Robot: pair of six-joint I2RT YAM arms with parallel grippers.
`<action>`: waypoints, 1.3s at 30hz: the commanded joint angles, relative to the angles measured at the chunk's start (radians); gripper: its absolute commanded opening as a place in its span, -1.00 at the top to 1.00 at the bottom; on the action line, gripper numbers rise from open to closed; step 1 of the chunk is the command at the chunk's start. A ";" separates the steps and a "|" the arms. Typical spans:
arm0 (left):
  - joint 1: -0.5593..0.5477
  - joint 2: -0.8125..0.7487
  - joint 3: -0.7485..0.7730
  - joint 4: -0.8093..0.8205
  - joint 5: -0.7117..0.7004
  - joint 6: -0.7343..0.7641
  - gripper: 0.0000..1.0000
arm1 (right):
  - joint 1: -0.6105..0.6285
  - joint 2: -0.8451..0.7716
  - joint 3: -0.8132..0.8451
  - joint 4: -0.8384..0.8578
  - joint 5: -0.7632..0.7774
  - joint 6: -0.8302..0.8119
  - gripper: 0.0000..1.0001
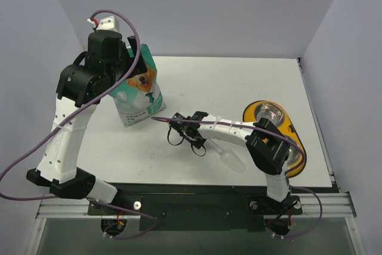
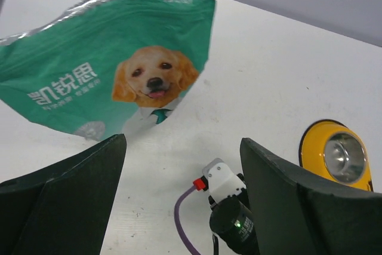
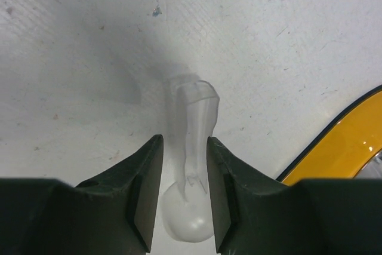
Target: Serve the pet food
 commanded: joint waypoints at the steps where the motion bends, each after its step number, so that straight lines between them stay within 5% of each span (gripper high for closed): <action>1: 0.116 0.051 0.088 -0.138 -0.007 -0.042 -0.76 | -0.017 -0.107 -0.004 -0.066 -0.039 0.133 0.35; 4: 0.217 0.012 0.007 -0.089 0.013 -0.088 -0.76 | -0.029 -0.199 -0.033 -0.071 -0.080 0.254 0.20; 7: 0.294 -0.071 -0.111 0.012 0.024 -0.108 -0.75 | -0.050 -0.297 -0.069 -0.077 -0.201 0.304 -0.31; 9: 0.338 -0.126 -0.214 0.070 0.003 -0.105 -0.75 | -0.063 -0.358 -0.087 -0.078 -0.256 0.313 -0.43; 14: 0.398 -0.229 -0.450 0.218 0.004 -0.043 -0.73 | -0.090 -0.492 -0.118 -0.097 -0.385 0.334 -0.41; 19: 0.443 -0.338 -0.666 0.487 0.209 0.111 -0.70 | -0.100 -0.576 -0.155 -0.121 -0.450 0.331 -0.40; 25: 0.480 -0.355 -0.743 0.526 0.305 0.205 -0.94 | -0.101 -0.687 -0.218 -0.161 -0.462 0.317 -0.40; 33: 0.558 -0.329 -0.777 0.635 0.547 0.313 -0.94 | -0.109 -0.791 -0.245 -0.184 -0.502 0.301 -0.41; 39: 0.556 -0.294 -0.796 0.691 0.558 0.345 -0.93 | -0.115 -0.816 -0.248 -0.184 -0.510 0.310 -0.41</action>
